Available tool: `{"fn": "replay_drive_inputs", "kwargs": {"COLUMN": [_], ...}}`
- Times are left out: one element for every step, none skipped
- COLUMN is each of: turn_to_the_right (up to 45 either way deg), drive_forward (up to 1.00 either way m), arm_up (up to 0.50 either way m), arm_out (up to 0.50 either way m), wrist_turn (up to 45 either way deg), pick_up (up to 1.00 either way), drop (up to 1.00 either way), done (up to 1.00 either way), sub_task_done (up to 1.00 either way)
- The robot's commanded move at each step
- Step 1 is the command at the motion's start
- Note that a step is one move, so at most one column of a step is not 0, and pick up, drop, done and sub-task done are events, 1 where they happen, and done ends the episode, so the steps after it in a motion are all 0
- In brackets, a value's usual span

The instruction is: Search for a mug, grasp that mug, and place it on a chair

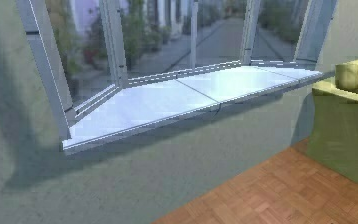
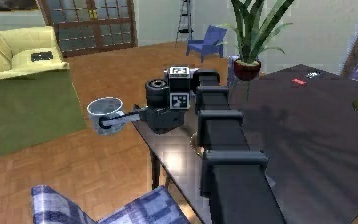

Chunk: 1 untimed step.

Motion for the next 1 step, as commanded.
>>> {"fn": "replay_drive_inputs", "kwargs": {"turn_to_the_right": [0.0], "drive_forward": [0.00], "arm_up": [0.00], "arm_out": [0.00], "wrist_turn": [18.0], "pick_up": [0.00], "drop": [0.00], "done": [0.00], "sub_task_done": [0.00]}}
